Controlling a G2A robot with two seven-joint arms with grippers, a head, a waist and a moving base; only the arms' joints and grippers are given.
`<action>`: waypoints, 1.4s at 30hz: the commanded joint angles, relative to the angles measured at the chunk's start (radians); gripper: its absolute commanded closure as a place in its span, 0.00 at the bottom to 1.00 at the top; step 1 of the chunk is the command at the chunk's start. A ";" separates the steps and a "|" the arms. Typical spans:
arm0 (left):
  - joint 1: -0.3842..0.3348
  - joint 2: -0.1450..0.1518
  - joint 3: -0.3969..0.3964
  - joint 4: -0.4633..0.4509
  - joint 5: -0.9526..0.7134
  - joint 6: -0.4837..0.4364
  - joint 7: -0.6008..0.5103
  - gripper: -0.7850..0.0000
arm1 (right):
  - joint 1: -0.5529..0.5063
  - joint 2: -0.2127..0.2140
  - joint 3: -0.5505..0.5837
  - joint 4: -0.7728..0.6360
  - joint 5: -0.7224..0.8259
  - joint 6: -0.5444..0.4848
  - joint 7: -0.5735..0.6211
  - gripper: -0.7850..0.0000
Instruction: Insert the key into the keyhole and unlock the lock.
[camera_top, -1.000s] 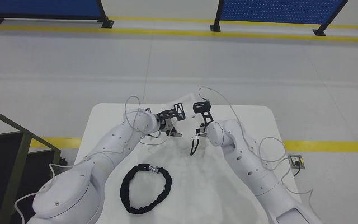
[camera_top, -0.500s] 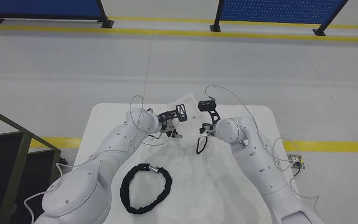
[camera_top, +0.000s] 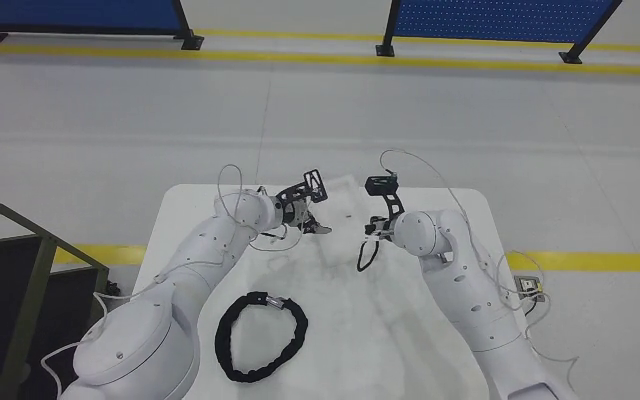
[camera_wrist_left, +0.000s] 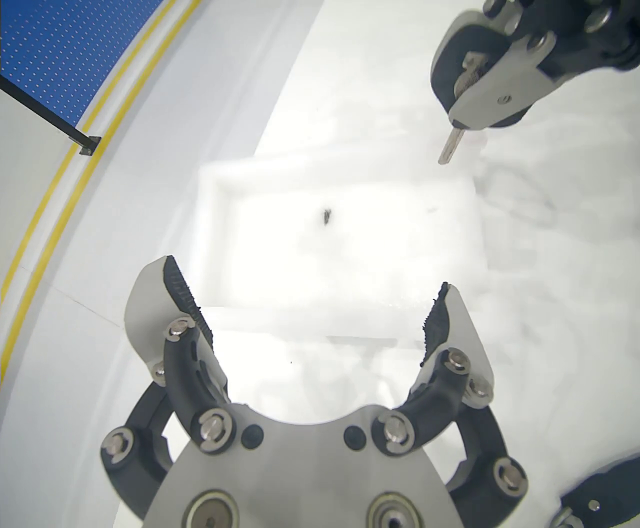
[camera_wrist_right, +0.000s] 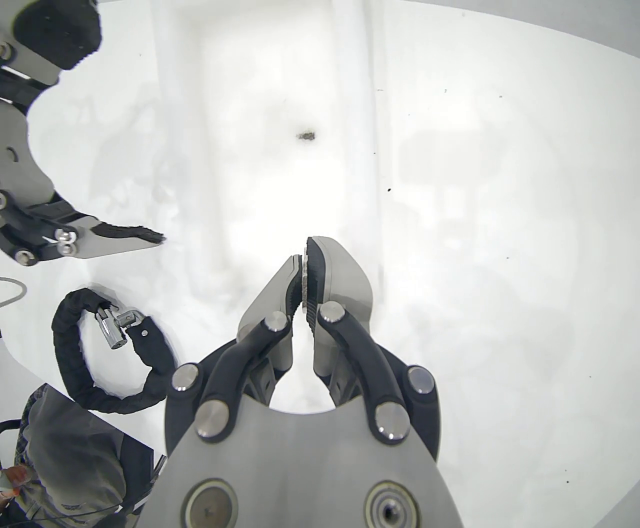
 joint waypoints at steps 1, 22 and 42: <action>-0.006 0.009 -0.010 0.017 -0.008 -0.021 0.031 0.00 | -0.006 0.003 0.015 -0.008 0.003 0.001 0.002 1.00; -0.027 0.252 0.023 -0.278 0.196 -0.292 0.447 0.00 | -0.139 0.049 0.184 -0.224 0.312 -0.297 0.092 1.00; 0.074 0.619 0.102 -0.742 0.256 -0.304 0.435 0.00 | -0.253 0.080 0.365 -0.323 0.712 -0.266 0.136 1.00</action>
